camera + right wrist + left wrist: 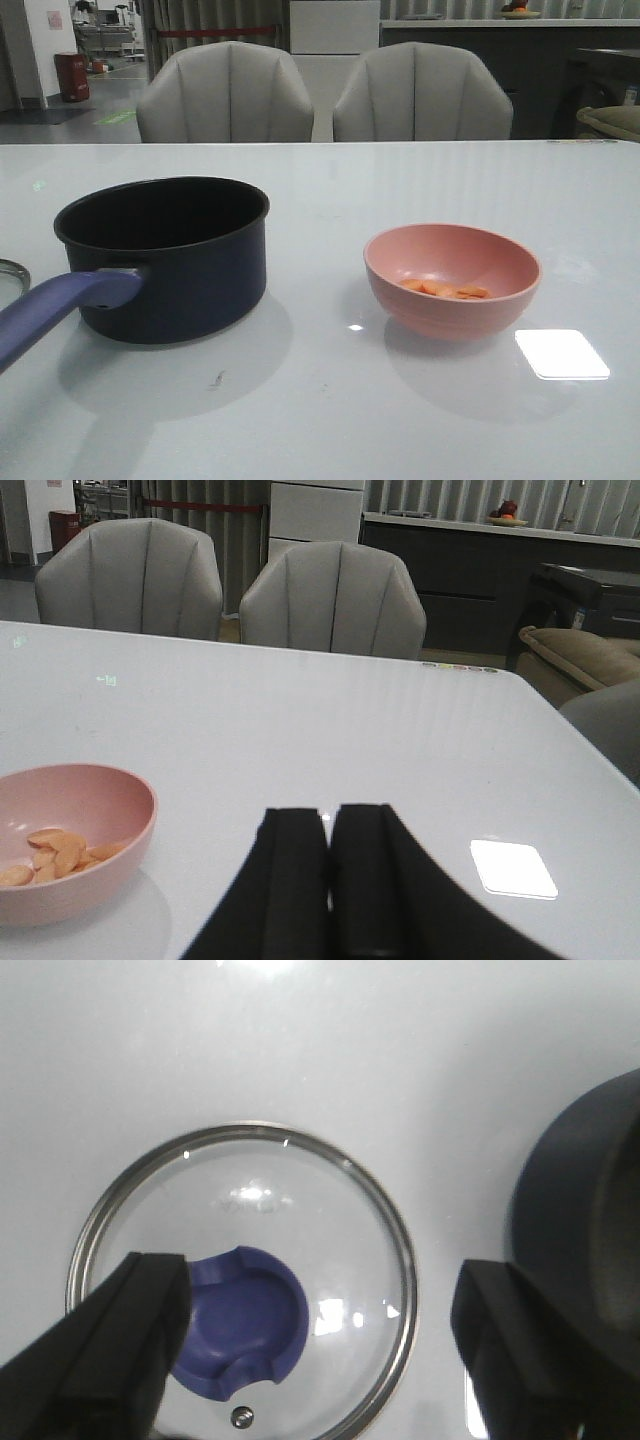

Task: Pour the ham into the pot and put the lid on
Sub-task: 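Lift the glass lid off the pot and set it beside the pot, then move the right gripper toward the pink bowl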

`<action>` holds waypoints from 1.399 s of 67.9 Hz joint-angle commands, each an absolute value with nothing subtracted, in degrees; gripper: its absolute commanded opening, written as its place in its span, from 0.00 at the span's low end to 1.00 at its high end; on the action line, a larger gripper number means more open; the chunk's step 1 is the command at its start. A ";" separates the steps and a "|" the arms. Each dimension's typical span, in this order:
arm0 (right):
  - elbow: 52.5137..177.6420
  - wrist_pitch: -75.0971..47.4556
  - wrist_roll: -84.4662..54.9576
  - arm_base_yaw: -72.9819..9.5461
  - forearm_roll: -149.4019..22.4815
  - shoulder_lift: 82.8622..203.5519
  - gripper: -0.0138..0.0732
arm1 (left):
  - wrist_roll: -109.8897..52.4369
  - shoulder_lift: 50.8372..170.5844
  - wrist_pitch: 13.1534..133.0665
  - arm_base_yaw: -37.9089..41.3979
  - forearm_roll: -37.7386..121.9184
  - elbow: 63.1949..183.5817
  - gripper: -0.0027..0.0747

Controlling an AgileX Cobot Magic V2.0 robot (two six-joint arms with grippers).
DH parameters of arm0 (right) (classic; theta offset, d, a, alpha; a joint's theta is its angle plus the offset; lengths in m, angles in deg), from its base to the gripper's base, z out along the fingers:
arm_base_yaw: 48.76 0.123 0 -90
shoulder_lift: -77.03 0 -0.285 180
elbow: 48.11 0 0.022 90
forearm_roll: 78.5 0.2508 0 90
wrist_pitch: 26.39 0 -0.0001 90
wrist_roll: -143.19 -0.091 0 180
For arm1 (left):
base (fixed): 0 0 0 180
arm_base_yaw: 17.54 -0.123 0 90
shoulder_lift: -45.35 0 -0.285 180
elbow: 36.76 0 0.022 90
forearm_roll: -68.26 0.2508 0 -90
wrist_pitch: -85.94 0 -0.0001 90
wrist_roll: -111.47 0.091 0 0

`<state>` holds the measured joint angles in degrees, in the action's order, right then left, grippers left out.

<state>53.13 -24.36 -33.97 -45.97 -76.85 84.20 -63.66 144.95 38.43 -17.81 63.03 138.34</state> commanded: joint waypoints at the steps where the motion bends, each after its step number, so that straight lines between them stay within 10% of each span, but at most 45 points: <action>1: 53.44 -29.22 -33.69 -46.19 -77.50 83.05 0.33 | -63.40 136.60 43.94 -15.71 62.50 138.32 0.76; 68: 53.44 -29.21 -33.69 -46.19 -77.50 83.11 0.33 | -63.40 66.57 65.94 -7.83 56.99 94.96 0.76; 95: 53.44 -29.21 -33.69 -46.19 -77.50 83.11 0.33 | -63.40 57.23 70.99 -2.47 57.80 87.44 0.76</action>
